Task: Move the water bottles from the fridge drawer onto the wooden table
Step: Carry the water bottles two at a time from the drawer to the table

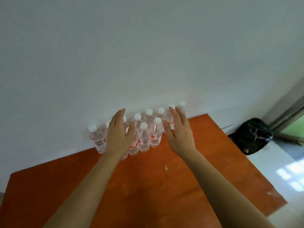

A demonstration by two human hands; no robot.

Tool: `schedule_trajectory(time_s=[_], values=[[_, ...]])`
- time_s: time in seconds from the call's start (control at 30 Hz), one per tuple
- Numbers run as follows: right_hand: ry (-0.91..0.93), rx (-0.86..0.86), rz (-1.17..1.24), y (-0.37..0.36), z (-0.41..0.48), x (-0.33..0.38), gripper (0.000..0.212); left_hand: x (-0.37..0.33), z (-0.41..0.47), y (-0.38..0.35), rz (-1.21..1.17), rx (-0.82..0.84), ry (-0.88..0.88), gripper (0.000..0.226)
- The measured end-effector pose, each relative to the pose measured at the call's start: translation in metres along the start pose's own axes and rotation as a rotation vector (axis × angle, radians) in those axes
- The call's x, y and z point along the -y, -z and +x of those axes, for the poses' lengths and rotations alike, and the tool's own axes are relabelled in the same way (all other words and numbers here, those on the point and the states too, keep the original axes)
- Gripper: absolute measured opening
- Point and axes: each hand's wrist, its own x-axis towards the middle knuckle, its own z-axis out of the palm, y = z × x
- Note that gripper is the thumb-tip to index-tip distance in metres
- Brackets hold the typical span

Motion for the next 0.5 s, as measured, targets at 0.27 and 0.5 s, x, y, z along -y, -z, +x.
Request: schedule_trajectory(time_s=[0.27,0.5], values=[[-0.152,-0.426,-0.342,0.224,-0.132,-0.11,0.062,-0.232,-0.09,-0.082,0.034,0.022,-0.48,0.062],[-0.429,-0.722,-0.512,0.414,-0.346,-0.204,0.067,-0.432,-0.28,-0.169,-0.035,0.141,-0.85,0.068]])
